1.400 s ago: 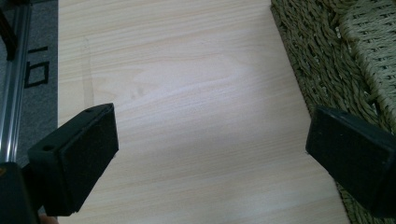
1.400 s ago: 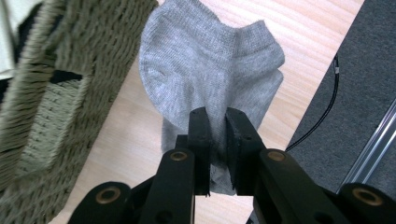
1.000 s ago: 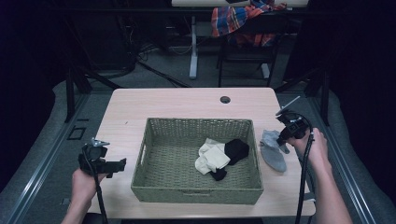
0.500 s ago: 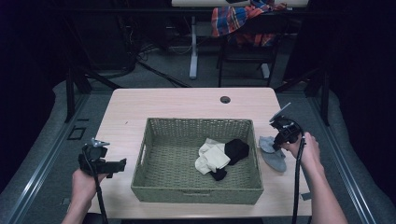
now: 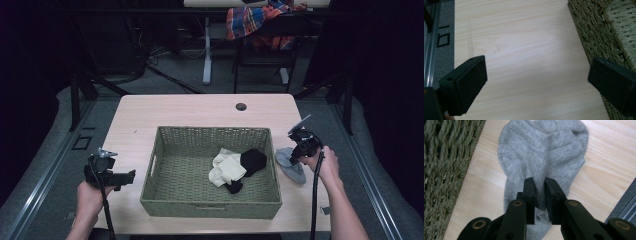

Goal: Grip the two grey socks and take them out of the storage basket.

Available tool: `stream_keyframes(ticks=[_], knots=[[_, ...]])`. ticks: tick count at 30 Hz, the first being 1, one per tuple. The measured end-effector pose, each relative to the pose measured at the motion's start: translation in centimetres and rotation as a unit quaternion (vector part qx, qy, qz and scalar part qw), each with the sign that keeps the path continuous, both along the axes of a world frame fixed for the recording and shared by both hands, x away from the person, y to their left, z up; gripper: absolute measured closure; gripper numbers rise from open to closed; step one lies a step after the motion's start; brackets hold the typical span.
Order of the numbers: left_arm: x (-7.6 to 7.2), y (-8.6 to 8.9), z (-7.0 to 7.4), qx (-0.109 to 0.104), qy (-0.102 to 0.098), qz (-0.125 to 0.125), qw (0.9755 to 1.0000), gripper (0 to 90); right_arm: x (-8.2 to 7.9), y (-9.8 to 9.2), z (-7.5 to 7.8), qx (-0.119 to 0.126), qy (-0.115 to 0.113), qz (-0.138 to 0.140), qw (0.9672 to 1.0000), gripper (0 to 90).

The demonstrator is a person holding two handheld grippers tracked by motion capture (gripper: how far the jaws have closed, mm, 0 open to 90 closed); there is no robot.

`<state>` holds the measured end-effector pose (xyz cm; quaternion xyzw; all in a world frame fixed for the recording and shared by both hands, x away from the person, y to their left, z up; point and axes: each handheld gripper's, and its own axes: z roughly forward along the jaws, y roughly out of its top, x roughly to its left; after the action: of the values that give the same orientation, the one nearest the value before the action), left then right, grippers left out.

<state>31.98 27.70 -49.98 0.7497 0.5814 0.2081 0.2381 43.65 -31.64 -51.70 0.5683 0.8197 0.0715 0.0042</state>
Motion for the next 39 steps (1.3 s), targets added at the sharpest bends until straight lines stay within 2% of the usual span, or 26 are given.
stream_keyframes(ticks=[3,9,13,16,19,23,24,25,27,28,30,32,33,35,36,37,39], knots=[[0.0,0.0,0.0,0.0,0.0,-0.001,1.0,2.5,0.0,-0.2,0.3,0.002,0.005,0.008,1.0,70.6],[0.0,0.1,0.0,-0.001,-0.003,0.0,1.0,2.5,-0.6,-0.6,1.5,0.008,-0.017,0.003,0.9998,43.8],[0.1,0.1,0.1,-0.002,-0.004,0.002,1.0,2.6,-1.5,-0.9,2.7,0.012,-0.041,0.001,0.9991,28.7],[0.1,0.0,0.1,-0.001,-0.005,-0.002,1.0,2.6,-2.3,-1.2,3.4,0.031,-0.051,0.0,0.9982,16.1],[0.1,0.0,0.1,-0.002,-0.006,-0.002,1.0,2.6,-3.1,-1.4,3.9,0.045,-0.062,-0.003,0.9971,10.4],[0.1,0.1,0.1,-0.003,-0.004,0.0,1.0,2.6,-4.7,-0.7,4.0,0.038,-0.067,-0.001,0.9971,0.0],[0.0,0.0,0.1,-0.003,-0.005,0.0,1.0,2.6,-4.9,-0.7,3.9,0.037,-0.061,0.004,0.9974,0.0],[0.0,0.0,0.1,-0.002,-0.006,-0.001,1.0,2.6,-5.6,-0.5,3.6,0.047,-0.067,0.005,0.9966,0.0],[-0.1,0.0,0.2,-0.002,-0.006,-0.002,1.0,2.6,-6.3,-0.3,3.4,0.036,-0.054,0.023,0.9977,0.0],[-0.1,0.0,0.2,-0.003,-0.008,-0.001,1.0,2.6,-6.8,0.0,3.1,0.044,-0.064,0.011,0.9969,0.0],[-0.2,0.0,0.2,-0.002,-0.007,0.0,1.0,2.6,-7.6,0.0,3.0,0.035,-0.058,0.024,0.9974,0.0],[-0.2,0.2,0.2,-0.001,-0.005,0.003,1.0,2.6,-8.5,-0.1,3.1,0.041,-0.059,0.021,0.9972,0.0],[-0.2,0.2,0.2,-0.002,-0.003,0.004,1.0,2.6,-9.2,-0.3,3.1,0.048,-0.067,0.017,0.9965,0.0],[-0.4,0.3,0.2,-0.002,-0.008,0.005,1.0,2.6,-10.0,-0.7,3.0,0.057,-0.065,0.017,0.9961,0.0],[-0.4,0.3,0.3,-0.001,-0.007,0.004,1.0,2.6,-10.3,-0.6,2.7,0.057,-0.071,0.011,0.9957,0.0],[-0.3,0.3,0.2,0.0,-0.008,0.004,1.0,2.6,-10.2,-0.8,2.8,0.049,-0.065,0.019,0.9965,0.0],[0.0,0.2,0.2,0.002,-0.004,0.003,1.0,2.6,-9.9,-0.9,2.8,0.054,-0.064,0.021,0.9963,0.0]])
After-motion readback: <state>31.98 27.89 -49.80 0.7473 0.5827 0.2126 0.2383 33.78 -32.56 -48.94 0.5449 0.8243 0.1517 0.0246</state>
